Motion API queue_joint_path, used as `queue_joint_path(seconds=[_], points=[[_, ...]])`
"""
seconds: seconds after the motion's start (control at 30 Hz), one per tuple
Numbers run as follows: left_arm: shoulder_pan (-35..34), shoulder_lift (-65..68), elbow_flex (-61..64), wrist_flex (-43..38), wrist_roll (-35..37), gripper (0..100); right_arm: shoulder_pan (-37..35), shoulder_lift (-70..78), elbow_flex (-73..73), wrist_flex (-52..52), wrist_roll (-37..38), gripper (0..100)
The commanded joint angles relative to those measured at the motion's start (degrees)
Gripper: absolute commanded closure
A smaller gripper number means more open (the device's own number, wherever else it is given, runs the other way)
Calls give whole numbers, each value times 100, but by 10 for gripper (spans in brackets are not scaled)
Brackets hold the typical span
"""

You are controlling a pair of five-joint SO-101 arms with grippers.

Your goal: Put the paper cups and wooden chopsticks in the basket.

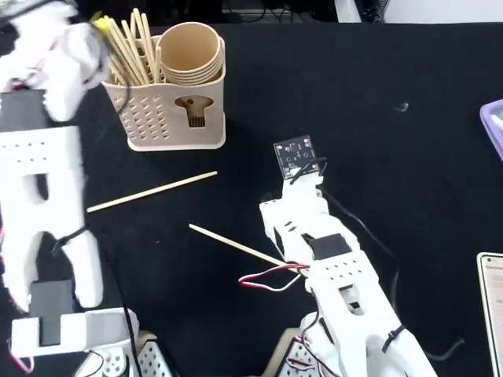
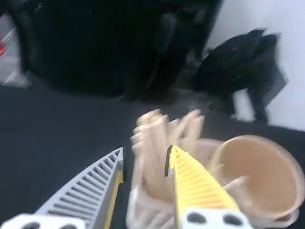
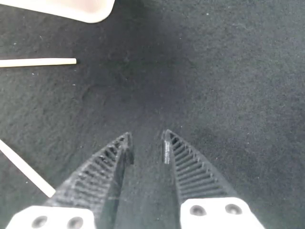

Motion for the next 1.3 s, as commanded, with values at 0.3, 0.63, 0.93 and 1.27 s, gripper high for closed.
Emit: queue_joint_path(seconds=[0.3, 0.63, 0.93, 1.27], points=[[-541, -413, 1288, 3560, -2787, 836, 53, -224, -13, -105, 9, 893], [-435, -1705, 5086, 1169, -3112, 695, 53, -233, -13, -88, 9, 893], [-629, -2233, 8268, -3473, -4018, 695, 53, -207, -13, -88, 9, 893], [-646, -457, 7231, -3270, -4097, 694, 62, -207, -13, -88, 9, 893]])
